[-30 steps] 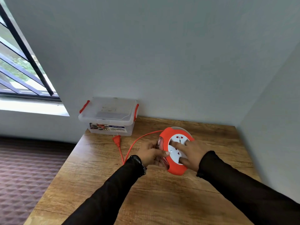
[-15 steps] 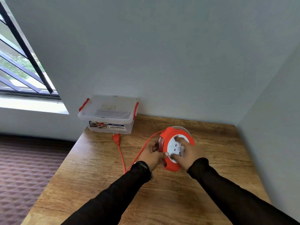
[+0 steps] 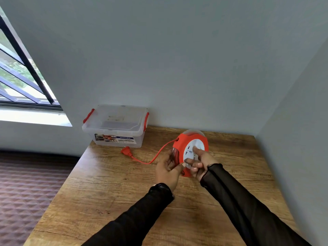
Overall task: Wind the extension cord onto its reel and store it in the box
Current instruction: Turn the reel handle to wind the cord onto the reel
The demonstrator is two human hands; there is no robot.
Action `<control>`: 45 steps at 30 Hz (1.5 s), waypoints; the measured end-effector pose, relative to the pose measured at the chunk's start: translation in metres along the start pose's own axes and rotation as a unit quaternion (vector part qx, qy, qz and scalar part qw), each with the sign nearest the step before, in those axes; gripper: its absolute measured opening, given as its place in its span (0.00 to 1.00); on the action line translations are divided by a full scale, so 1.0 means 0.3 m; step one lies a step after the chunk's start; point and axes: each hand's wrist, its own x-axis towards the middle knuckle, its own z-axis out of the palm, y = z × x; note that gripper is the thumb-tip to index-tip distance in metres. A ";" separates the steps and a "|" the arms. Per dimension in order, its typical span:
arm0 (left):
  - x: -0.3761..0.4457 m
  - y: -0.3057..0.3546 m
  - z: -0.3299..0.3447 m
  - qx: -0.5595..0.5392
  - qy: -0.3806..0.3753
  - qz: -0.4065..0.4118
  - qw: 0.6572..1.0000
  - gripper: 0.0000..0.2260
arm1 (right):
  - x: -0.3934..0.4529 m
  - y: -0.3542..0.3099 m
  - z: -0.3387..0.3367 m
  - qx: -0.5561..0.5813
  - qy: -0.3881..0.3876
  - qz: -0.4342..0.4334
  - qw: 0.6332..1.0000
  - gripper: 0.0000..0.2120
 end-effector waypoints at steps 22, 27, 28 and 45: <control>0.121 0.186 -0.151 0.195 -0.198 -0.083 0.957 0.15 | -0.028 -0.052 -0.068 -0.904 -0.082 -0.360 0.217 0.29; 0.123 0.186 -0.161 0.197 -0.215 -0.088 0.952 0.17 | -0.031 -0.040 -0.066 -0.890 -0.056 -0.408 0.196 0.28; 0.123 0.185 -0.160 0.193 -0.217 -0.088 0.953 0.16 | -0.040 -0.047 -0.060 -0.884 -0.064 -0.421 0.195 0.28; 0.094 0.106 -0.050 0.042 -0.090 -0.006 0.995 0.15 | -0.039 -0.054 -0.030 -0.742 0.100 -0.377 0.546 0.29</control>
